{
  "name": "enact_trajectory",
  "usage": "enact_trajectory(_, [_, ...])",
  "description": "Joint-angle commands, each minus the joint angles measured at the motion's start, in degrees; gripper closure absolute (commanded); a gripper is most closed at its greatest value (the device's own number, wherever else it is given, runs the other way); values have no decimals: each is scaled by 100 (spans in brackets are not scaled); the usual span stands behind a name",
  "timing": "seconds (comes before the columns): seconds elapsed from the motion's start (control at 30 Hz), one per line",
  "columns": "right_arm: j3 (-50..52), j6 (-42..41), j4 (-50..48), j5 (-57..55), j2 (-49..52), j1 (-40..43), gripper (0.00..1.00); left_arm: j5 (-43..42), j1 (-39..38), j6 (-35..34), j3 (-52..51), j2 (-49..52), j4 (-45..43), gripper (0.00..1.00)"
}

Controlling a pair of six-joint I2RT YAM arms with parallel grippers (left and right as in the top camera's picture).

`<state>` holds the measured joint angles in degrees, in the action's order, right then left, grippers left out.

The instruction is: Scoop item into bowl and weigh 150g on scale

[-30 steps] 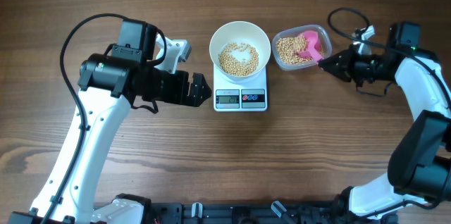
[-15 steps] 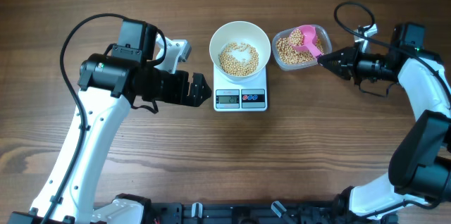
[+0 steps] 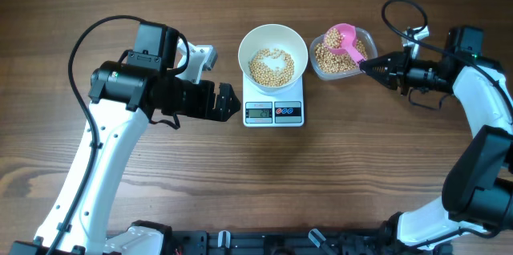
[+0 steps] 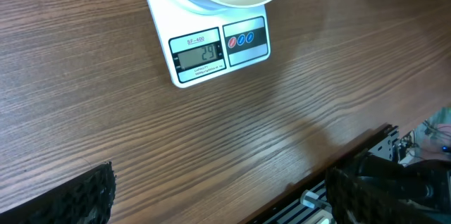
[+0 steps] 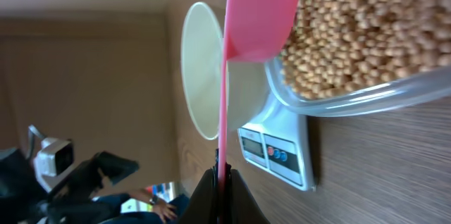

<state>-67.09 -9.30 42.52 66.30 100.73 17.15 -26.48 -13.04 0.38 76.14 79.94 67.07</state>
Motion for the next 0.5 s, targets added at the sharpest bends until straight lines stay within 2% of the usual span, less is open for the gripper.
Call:
enact_trajectory(0.0, [42,184,-24,474,-81,24,96,-92,-24,92,0,48,-17,0])
enact_trajectory(0.47, [42,17,-20,901,-706,-87,96,-92,-24,92,0,48,-17,0])
